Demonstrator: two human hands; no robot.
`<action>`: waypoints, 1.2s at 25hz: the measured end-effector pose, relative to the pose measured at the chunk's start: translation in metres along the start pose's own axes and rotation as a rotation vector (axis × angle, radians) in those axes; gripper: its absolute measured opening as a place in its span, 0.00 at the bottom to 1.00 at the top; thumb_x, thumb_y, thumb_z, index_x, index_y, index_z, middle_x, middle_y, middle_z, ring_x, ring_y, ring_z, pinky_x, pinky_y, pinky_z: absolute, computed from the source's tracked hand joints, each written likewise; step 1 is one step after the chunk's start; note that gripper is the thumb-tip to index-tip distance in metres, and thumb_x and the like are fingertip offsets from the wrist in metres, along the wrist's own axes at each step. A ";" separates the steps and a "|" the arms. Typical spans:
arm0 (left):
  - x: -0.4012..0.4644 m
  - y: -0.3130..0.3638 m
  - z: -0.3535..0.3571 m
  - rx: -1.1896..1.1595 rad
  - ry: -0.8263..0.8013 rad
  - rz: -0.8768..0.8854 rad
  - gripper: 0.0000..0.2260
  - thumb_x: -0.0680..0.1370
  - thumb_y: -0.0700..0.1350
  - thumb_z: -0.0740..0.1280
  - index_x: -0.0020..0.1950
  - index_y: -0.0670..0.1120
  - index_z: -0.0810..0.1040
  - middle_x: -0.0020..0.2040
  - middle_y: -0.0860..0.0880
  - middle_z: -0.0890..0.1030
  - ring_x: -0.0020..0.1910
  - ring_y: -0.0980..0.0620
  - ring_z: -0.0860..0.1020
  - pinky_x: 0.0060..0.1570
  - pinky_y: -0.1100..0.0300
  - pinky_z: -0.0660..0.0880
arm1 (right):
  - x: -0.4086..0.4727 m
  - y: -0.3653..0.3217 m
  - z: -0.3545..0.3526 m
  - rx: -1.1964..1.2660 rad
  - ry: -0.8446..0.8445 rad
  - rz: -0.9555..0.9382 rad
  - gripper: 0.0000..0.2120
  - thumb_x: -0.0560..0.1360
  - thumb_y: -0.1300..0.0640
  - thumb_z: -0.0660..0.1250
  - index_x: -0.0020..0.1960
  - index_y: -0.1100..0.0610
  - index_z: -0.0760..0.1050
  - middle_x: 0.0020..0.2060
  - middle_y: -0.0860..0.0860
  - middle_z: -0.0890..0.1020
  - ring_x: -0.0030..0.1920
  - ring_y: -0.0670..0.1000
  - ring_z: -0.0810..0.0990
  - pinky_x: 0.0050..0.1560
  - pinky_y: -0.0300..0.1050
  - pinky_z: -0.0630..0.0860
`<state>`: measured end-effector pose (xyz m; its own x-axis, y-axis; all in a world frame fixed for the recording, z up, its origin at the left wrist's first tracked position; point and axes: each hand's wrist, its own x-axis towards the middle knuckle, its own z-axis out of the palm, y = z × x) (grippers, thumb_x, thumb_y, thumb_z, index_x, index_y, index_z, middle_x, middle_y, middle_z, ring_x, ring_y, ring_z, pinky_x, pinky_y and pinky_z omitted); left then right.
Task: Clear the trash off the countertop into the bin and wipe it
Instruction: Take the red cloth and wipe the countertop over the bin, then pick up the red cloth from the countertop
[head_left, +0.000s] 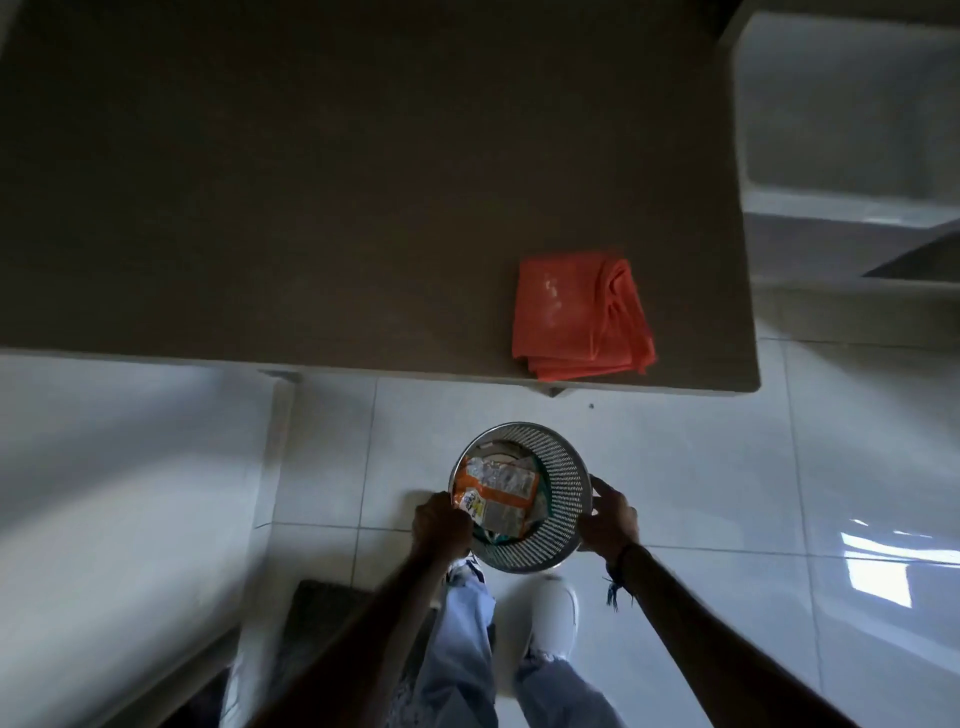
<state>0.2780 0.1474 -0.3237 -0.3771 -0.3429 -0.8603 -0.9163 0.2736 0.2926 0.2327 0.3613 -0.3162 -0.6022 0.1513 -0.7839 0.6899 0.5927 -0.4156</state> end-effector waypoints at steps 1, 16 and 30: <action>0.022 -0.010 0.014 -0.028 0.010 -0.016 0.14 0.78 0.41 0.65 0.60 0.36 0.81 0.57 0.35 0.85 0.56 0.36 0.85 0.57 0.44 0.84 | 0.019 0.008 0.010 -0.010 -0.010 -0.014 0.26 0.68 0.64 0.64 0.63 0.46 0.79 0.49 0.52 0.88 0.45 0.59 0.87 0.41 0.60 0.86; 0.117 -0.096 0.107 -0.101 -0.078 -0.066 0.24 0.78 0.38 0.61 0.71 0.54 0.75 0.64 0.40 0.82 0.63 0.41 0.81 0.64 0.45 0.81 | 0.138 0.110 0.072 -0.063 -0.206 0.177 0.25 0.75 0.63 0.67 0.71 0.53 0.72 0.61 0.54 0.83 0.51 0.55 0.82 0.51 0.52 0.82; -0.160 0.098 -0.103 0.134 -0.021 0.771 0.16 0.83 0.48 0.62 0.60 0.41 0.84 0.54 0.42 0.88 0.51 0.45 0.86 0.57 0.51 0.82 | -0.148 -0.131 -0.076 0.452 -0.040 -0.219 0.07 0.77 0.64 0.66 0.52 0.62 0.81 0.45 0.59 0.87 0.38 0.51 0.84 0.37 0.40 0.78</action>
<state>0.2352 0.1361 -0.1140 -0.8968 0.0045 -0.4423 -0.3717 0.5344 0.7591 0.2009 0.3215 -0.1101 -0.7426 0.0260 -0.6693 0.6594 0.2040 -0.7236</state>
